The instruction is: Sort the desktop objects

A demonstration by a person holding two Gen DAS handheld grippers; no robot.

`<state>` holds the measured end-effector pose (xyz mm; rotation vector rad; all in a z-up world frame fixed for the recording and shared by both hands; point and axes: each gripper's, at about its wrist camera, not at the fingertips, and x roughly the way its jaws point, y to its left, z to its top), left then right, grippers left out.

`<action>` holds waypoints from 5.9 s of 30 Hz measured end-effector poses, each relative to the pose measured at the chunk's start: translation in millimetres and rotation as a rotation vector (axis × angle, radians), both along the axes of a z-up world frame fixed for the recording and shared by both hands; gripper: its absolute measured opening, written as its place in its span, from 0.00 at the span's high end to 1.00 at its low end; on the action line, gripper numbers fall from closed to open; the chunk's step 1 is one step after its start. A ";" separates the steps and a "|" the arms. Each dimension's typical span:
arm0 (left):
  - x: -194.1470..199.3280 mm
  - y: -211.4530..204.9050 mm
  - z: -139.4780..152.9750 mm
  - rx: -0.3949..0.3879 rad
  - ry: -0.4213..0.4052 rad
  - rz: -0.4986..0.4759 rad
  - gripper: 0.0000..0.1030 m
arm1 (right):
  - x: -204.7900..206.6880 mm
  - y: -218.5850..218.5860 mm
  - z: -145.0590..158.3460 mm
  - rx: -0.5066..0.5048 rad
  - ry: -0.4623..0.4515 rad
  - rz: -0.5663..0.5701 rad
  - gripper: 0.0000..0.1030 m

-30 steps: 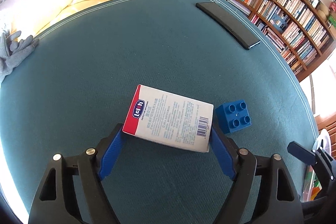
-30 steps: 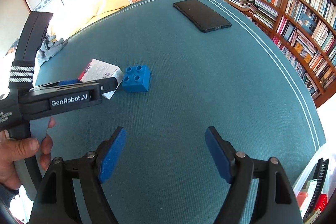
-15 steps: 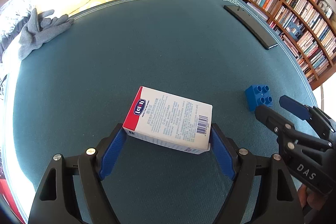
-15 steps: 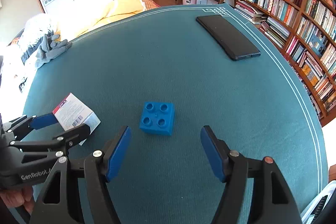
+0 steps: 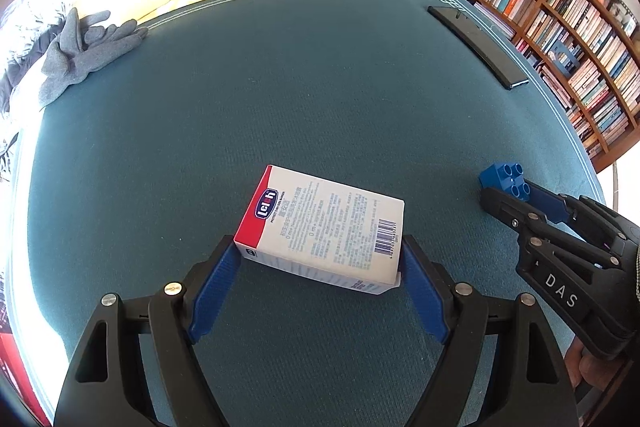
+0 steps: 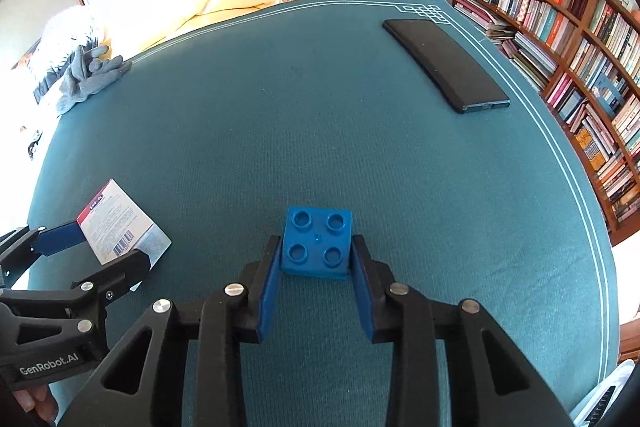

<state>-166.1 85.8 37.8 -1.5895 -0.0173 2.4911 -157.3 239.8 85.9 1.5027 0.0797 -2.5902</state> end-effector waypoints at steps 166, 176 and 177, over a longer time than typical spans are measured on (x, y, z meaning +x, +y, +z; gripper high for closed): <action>254.0 292.3 195.1 -0.082 0.265 -0.652 0.08 | 311.0 244.4 111.4 -0.058 -0.043 -0.840 0.01; 256.9 294.9 191.6 -0.088 0.253 -0.669 0.08 | 305.0 238.3 110.5 -0.053 -0.051 -0.811 0.01; 256.9 295.4 191.0 -0.089 0.250 -0.671 0.08 | 304.9 238.4 110.3 -0.052 -0.051 -0.811 0.01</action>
